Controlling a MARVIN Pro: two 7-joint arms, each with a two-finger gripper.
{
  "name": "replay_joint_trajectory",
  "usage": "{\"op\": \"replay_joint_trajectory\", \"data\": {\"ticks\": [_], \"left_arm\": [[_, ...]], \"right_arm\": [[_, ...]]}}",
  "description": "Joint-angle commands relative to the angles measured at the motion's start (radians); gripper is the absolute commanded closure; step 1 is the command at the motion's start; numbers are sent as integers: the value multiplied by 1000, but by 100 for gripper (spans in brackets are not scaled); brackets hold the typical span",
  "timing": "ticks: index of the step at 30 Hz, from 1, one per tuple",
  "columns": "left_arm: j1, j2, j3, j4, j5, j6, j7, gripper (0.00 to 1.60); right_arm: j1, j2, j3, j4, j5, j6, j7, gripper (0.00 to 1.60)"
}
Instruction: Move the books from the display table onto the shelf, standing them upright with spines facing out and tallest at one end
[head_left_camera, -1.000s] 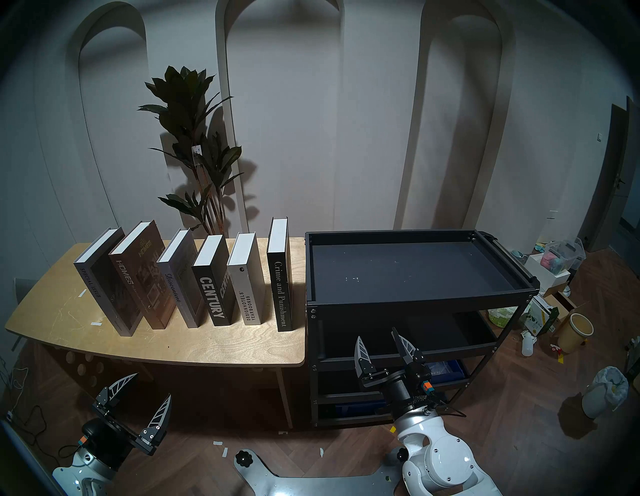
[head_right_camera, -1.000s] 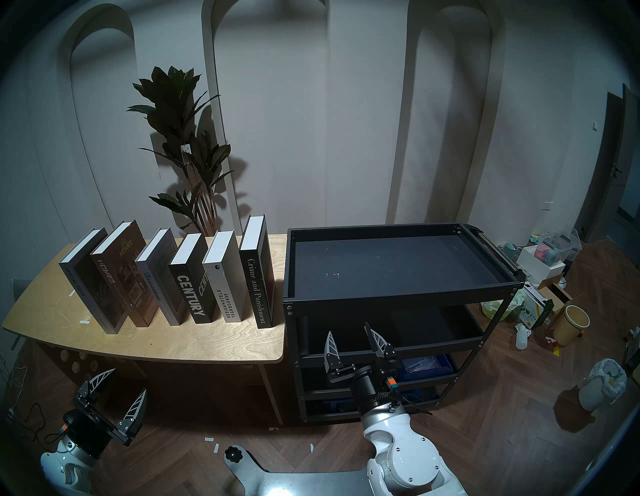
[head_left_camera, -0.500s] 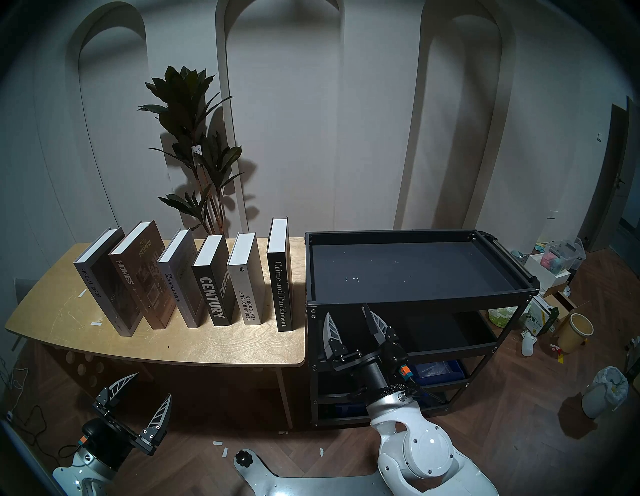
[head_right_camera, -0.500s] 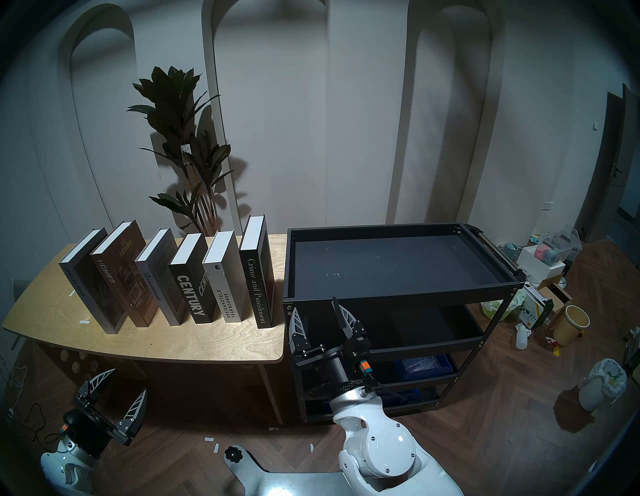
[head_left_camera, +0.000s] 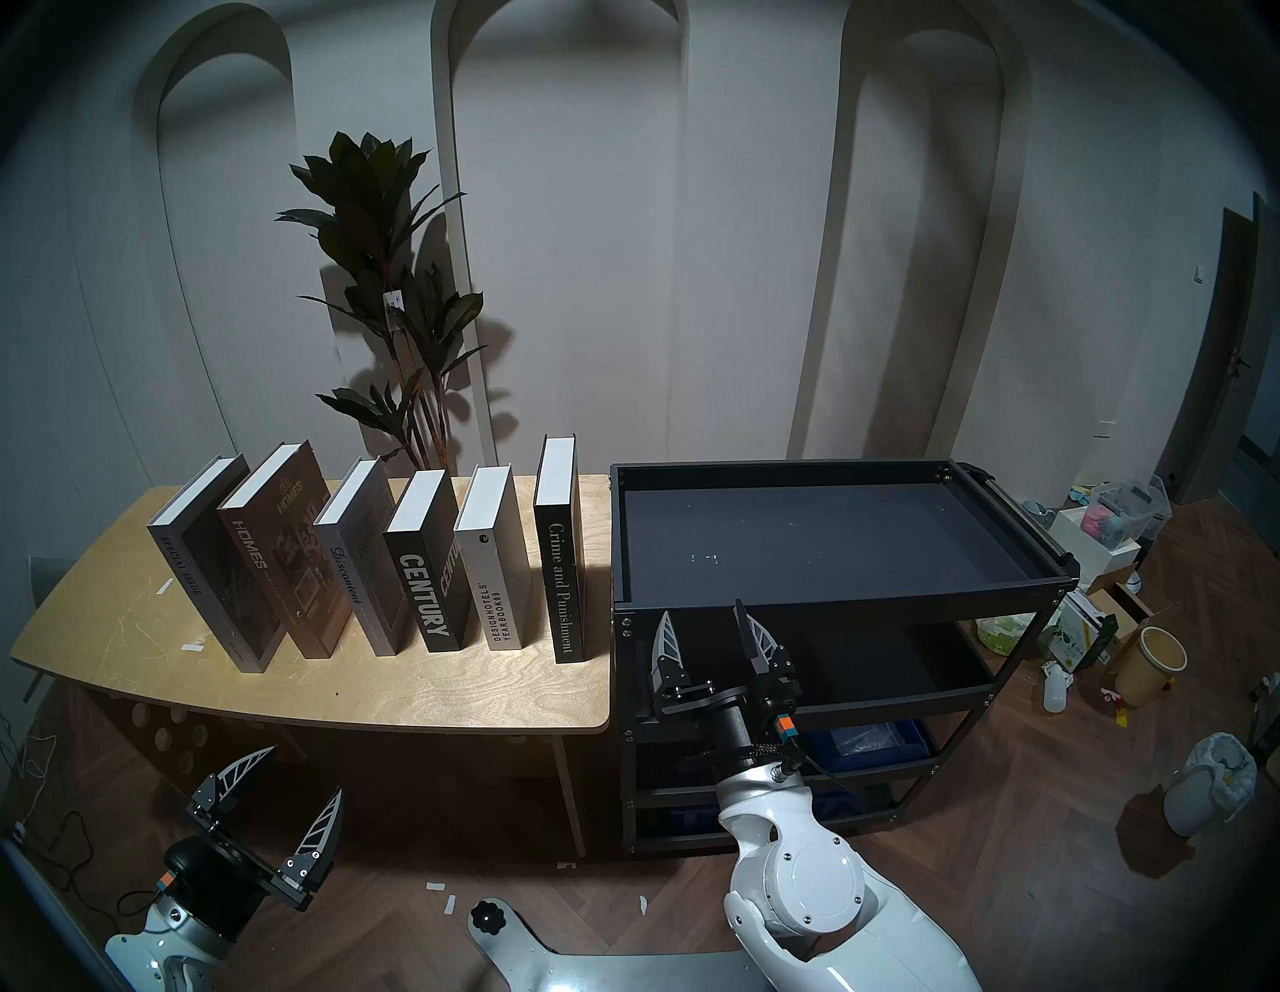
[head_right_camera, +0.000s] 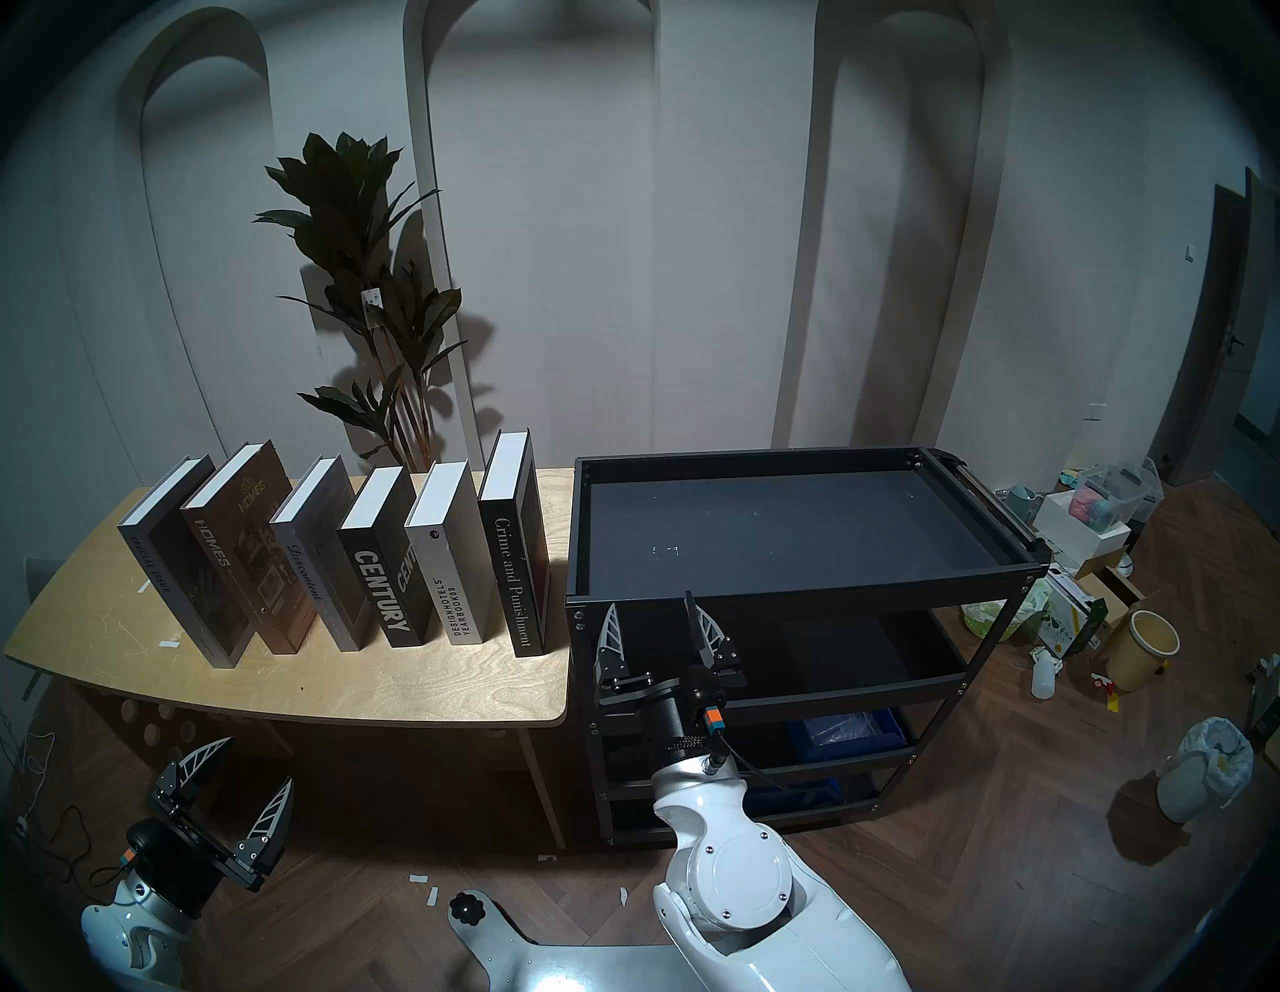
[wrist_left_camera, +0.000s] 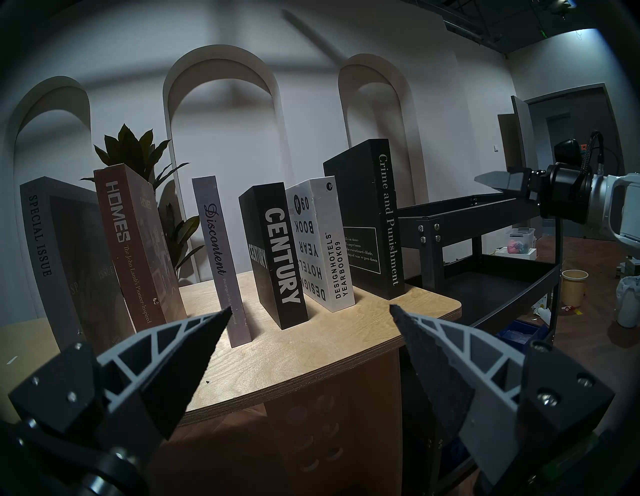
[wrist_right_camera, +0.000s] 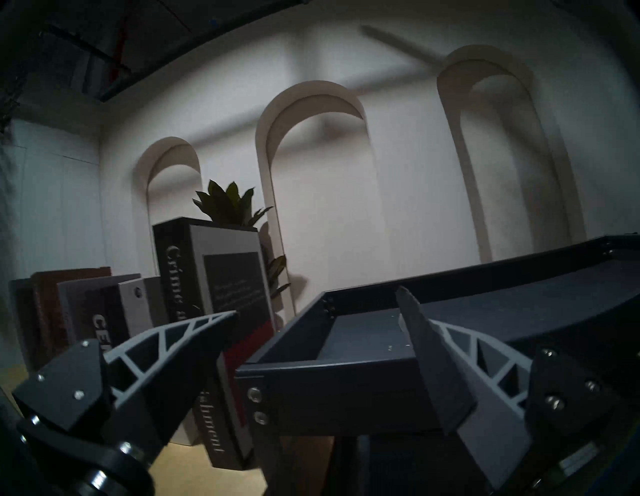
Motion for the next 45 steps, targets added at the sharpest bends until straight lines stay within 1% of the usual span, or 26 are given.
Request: {"op": "replay_joint_trajectory", "data": {"ticks": [1, 4, 8, 9, 11, 12, 13, 16, 17, 18, 22, 23, 25, 26, 27, 29, 33, 34, 35, 38, 40, 43, 45], "left_arm": [[3, 0, -1, -11, -1, -1, -2, 0], [3, 0, -1, -11, -1, -1, -2, 0], [2, 0, -1, -10, -1, -1, -2, 0], [2, 0, -1, -10, -1, -1, -2, 0], [2, 0, -1, -10, -1, -1, -2, 0], [2, 0, -1, -10, -1, -1, -2, 0], [2, 0, -1, -10, -1, -1, -2, 0], [2, 0, -1, -9, -1, -2, -2, 0], [1, 0, -1, -9, -1, -2, -2, 0], [1, 0, -1, -9, -1, -2, -2, 0], [1, 0, -1, -8, -1, -2, -2, 0], [1, 0, -1, -8, -1, -2, -2, 0], [1, 0, -1, -8, -1, -2, -2, 0], [1, 0, -1, -8, -1, -2, -2, 0], [1, 0, -1, -8, -1, -2, -2, 0], [1, 0, -1, -8, -1, -2, -2, 0], [0, 0, -1, -7, -1, -2, -2, 0], [0, 0, -1, -7, -1, -2, -2, 0], [0, 0, -1, -7, -1, -2, -2, 0], [0, 0, -1, -7, -1, -2, -2, 0], [0, 0, -1, -7, -1, -2, -2, 0], [0, 0, -1, -7, -1, -2, -2, 0], [0, 0, -1, -7, -1, -2, -2, 0]], "right_arm": [[73, 35, -85, -40, -56, -48, -120, 0], [100, 76, -156, -44, -68, -52, -172, 0], [143, 129, -244, -42, -65, -54, -205, 0], [145, 129, -247, -42, -66, -51, -189, 0], [180, 153, -298, -36, -60, -51, -206, 0], [183, 150, -300, -35, -62, -50, -194, 0], [201, 160, -324, -35, -57, -50, -194, 0], [236, 176, -369, -39, -61, -54, -184, 0], [236, 177, -371, -43, -64, -54, -174, 0], [256, 180, -392, -39, -61, -55, -178, 0], [302, 182, -443, -28, -53, -53, -170, 0], [303, 179, -445, -24, -52, -51, -161, 0], [339, 174, -482, -6, -40, -49, -159, 0], [334, 167, -478, -5, -42, -49, -151, 0], [354, 162, -495, 4, -36, -48, -152, 0], [372, 149, -508, 15, -25, -47, -145, 0], [414, 121, -544, 50, 21, -43, -152, 0], [435, 117, -563, 62, 45, -39, -163, 0], [433, 112, -562, 66, 59, -35, -164, 0], [463, 100, -590, 88, 133, -18, -176, 0], [474, 95, -598, 88, 173, -3, -176, 0], [511, 85, -632, 85, 237, 13, -192, 0], [517, 86, -640, 75, 248, 23, -189, 0]]}}
